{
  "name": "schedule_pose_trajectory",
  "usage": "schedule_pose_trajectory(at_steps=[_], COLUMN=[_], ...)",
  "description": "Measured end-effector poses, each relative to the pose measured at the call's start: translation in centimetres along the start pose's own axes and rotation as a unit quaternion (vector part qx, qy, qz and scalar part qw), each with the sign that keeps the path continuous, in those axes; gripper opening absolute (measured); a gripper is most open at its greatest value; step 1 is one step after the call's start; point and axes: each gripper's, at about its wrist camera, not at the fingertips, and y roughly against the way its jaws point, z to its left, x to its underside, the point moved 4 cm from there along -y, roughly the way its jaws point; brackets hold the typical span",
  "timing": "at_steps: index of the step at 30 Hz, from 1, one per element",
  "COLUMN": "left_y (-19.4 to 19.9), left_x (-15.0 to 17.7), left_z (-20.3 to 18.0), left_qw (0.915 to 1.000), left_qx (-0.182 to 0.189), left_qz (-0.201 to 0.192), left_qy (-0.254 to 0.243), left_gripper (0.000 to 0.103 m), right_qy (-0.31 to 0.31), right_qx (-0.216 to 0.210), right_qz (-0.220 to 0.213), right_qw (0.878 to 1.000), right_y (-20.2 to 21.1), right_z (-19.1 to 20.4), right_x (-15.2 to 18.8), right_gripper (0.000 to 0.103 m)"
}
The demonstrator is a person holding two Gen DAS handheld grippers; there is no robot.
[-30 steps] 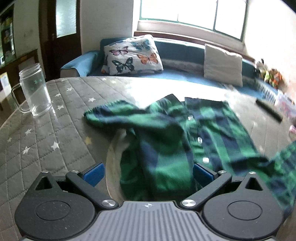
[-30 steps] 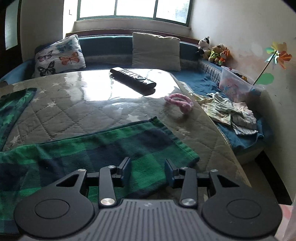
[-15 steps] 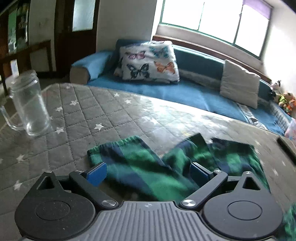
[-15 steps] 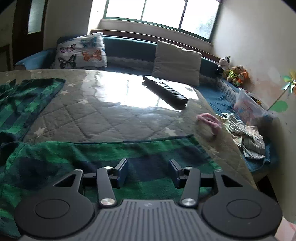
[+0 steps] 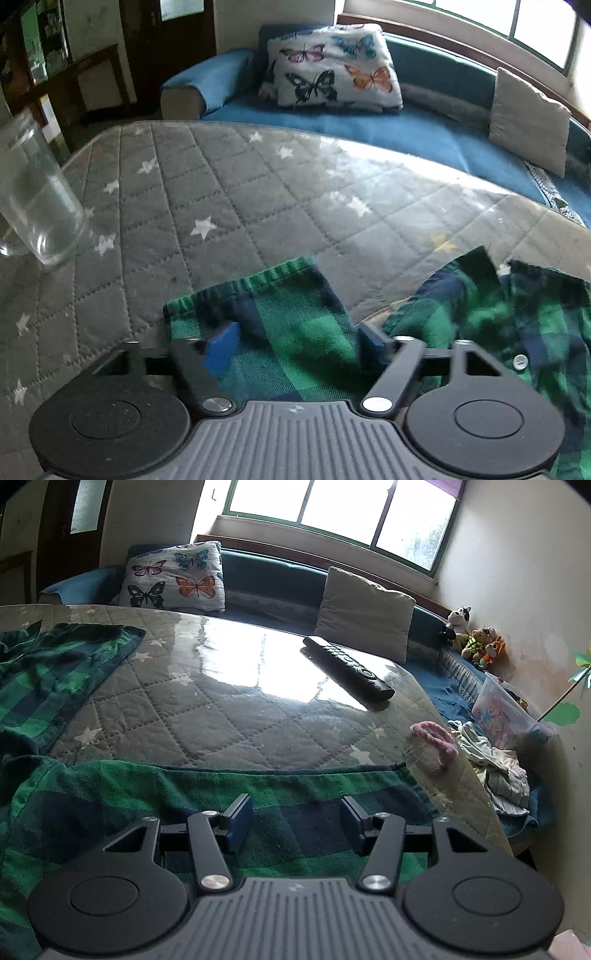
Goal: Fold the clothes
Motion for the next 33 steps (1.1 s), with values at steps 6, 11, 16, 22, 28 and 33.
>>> schedule_pose_trajectory(at_steps=[6,11,16,22,28,33], left_y=[1.2,5.1,9.6,14.0,15.7,15.0], left_x=[0.3,0.7,1.8,4.9,10.0,14.1], left_z=[2.2,6.2,11.7,18.6,23.5,26.5], left_qw=[0.9994,0.9969,0.9916,0.9847,0.9793,0.9762], left_qx=[0.025,0.023,-0.001,-0.038,-0.095,-0.14], left_qz=[-0.009,-0.058,-0.103,-0.129,-0.133,-0.107], left_qy=[0.023,0.048,0.079,0.11,0.12,0.126], left_gripper=[0.011,0.004,0.004,0.004,0.004,0.003], right_qy=[0.006,0.008,0.01,0.009,0.02,0.027], right_qx=[0.004,-0.004,-0.018,-0.035,-0.037,-0.028], right_qz=[-0.002,-0.007,-0.013,-0.012,-0.006,0.001], right_qw=[1.0,1.0,1.0,0.999,0.999,0.999], right_y=[0.3,1.3,2.6,3.7,4.5,5.2], right_z=[0.3,0.8,1.7,2.9,3.7,4.0], right_x=[0.0,0.1,0.4,0.9,1.5,2.1], right_gripper=[0.055,0.055,0.06,0.063,0.068,0.069])
